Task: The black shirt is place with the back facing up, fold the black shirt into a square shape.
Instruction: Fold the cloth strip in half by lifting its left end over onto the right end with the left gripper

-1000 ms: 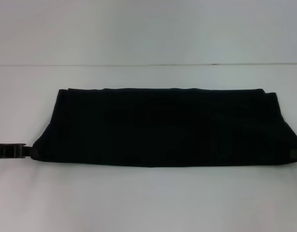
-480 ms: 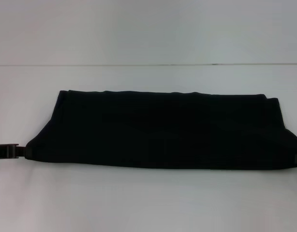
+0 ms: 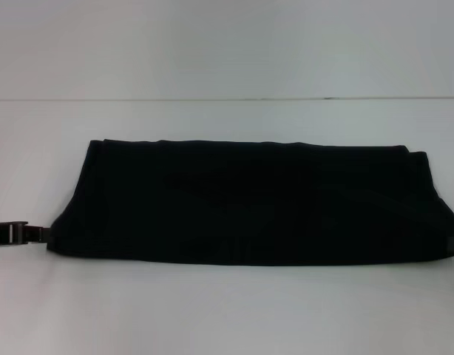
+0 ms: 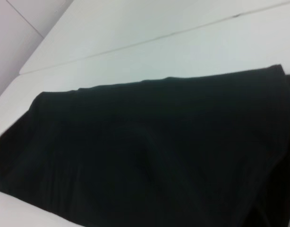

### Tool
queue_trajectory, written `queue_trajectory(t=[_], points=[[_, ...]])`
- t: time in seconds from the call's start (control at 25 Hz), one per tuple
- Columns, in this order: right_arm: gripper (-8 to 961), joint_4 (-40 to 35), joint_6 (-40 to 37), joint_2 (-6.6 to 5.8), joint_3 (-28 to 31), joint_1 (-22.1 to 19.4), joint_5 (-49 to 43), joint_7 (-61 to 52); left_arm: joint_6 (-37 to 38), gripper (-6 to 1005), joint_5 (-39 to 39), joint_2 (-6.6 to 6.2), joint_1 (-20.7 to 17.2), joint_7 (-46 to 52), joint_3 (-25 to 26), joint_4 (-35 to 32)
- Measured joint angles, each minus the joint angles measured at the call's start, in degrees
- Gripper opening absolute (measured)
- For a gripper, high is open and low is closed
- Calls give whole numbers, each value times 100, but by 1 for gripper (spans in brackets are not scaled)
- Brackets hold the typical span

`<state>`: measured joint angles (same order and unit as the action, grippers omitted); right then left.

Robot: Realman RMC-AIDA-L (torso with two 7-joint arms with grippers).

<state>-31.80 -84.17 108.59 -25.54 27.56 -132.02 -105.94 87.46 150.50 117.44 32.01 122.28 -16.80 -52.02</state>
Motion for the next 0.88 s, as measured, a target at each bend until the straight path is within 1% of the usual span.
queue_trajectory(t=[0.24,0.28,0.32,0.36,0.4,0.48,0.6,0.68,0.8,0.88], points=[[126,-512,-413,-46,407,-83,10,-188,116,55,76,7,-83,305,60,-379],[240,-624,-524,-49,500,-99,12,-213,174,56,91,9,-99,370,75,-461],[355,-758,-672,-49,613,-113,11,-241,242,97,102,10,-110,432,87,-531],[378,-845,-790,-51,714,-114,14,-253,242,137,102,10,-110,432,87,-531],[401,-933,-935,-53,821,-113,23,-260,583,178,111,3,-120,535,150,-685],[447,-1047,-1200,-65,998,-85,79,-250,883,259,112,-8,-113,560,199,-778],[517,-1103,-1461,-90,1069,15,201,-227,1381,467,106,-45,-70,568,236,-855],[563,-1086,-1470,-94,1011,118,219,-235,1625,561,84,-65,-32,568,240,-845],[622,-1030,-1297,-80,874,272,141,-270,1735,703,79,-73,11,568,215,-782],[648,-989,-1154,-55,752,365,109,-278,1753,730,79,-74,37,570,200,-702]])
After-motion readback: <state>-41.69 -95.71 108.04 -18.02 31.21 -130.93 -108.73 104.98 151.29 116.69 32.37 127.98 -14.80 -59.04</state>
